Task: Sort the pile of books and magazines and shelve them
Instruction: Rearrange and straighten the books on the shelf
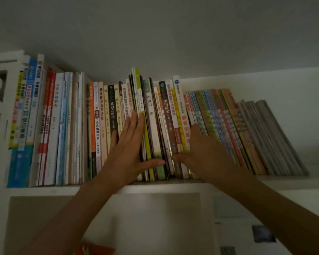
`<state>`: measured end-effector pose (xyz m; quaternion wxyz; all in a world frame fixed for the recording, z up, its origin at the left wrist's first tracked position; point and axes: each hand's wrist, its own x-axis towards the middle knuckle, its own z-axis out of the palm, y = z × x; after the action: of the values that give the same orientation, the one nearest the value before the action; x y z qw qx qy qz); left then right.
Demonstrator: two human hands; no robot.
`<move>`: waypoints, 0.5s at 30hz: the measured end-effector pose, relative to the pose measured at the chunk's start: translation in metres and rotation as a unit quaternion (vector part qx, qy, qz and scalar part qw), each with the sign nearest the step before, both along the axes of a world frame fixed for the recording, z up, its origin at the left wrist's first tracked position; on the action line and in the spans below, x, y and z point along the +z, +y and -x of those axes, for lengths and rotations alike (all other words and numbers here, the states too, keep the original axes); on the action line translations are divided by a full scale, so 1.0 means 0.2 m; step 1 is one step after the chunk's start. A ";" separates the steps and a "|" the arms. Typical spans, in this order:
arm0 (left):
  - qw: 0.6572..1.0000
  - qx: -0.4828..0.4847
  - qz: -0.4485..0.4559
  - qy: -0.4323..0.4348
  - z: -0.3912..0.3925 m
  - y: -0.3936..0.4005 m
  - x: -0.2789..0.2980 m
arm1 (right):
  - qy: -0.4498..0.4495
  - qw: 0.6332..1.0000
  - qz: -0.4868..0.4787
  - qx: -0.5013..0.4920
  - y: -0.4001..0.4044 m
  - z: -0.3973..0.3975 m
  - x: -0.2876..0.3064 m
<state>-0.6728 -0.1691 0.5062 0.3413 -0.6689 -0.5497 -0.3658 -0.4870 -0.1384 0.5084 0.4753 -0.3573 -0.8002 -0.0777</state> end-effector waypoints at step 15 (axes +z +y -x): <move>0.979 -0.110 -0.137 -0.101 0.02 -0.05 0.23 | -0.114 0.964 -0.236 -0.037 0.09 0.12 0.58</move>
<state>-0.6770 -0.1794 0.5526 0.3305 -0.6316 -0.4492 -0.5386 -0.5119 -0.1210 0.6247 0.4488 -0.2533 -0.7940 -0.3224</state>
